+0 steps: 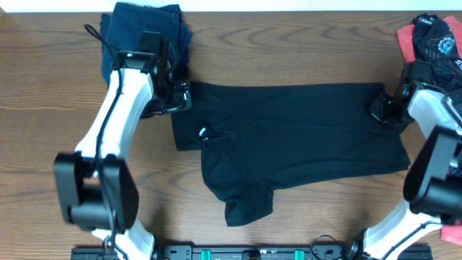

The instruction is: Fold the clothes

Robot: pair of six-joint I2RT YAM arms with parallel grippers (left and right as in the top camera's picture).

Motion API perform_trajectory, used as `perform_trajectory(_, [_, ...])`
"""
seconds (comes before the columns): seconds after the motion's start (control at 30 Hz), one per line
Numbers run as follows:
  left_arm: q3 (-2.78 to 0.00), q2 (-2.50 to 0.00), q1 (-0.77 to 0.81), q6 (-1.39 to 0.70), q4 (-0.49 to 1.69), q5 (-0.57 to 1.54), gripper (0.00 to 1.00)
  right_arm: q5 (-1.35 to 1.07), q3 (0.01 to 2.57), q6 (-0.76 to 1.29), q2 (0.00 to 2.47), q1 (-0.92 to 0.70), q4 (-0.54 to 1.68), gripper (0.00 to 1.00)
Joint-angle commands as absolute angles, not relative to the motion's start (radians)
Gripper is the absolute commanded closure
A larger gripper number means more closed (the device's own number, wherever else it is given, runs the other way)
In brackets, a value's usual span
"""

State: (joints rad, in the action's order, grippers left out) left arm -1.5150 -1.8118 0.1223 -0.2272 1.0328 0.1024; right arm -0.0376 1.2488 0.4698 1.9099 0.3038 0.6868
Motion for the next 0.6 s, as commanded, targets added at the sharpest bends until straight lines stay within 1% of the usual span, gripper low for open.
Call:
perform_trajectory(0.0, [-1.515,-1.707,0.147,-0.199,1.048,0.112,0.09,-0.038,1.252,0.477,1.717,0.298,0.738,0.48])
perform_trajectory(0.03, [-1.515,-1.684,0.152,-0.199,1.058,0.112,0.08,-0.038,1.252,0.478,1.675,0.298,0.759,0.32])
perform_trajectory(0.07, [-1.515,-1.662,0.156,-0.199,1.074,0.112,0.09,-0.038,1.252,0.477,1.633,0.298,0.779,0.19])
perform_trajectory(0.1, [-1.515,-1.639,0.16,-0.199,1.097,0.112,0.09,-0.034,1.252,0.477,1.586,0.298,0.803,0.09])
perform_trajectory(0.13, [-1.515,-1.621,0.162,-0.199,1.12,0.112,0.09,-0.033,1.252,0.474,1.549,0.299,0.827,0.01])
perform_trajectory(0.33, [-1.474,-1.514,0.163,-0.207,1.218,0.111,0.08,0.028,1.252,0.474,1.383,0.309,1.005,0.01])
perform_trajectory(0.57, [-1.289,-1.311,0.163,-0.238,1.191,0.104,0.09,0.03,1.246,0.474,1.375,0.309,1.116,0.01])
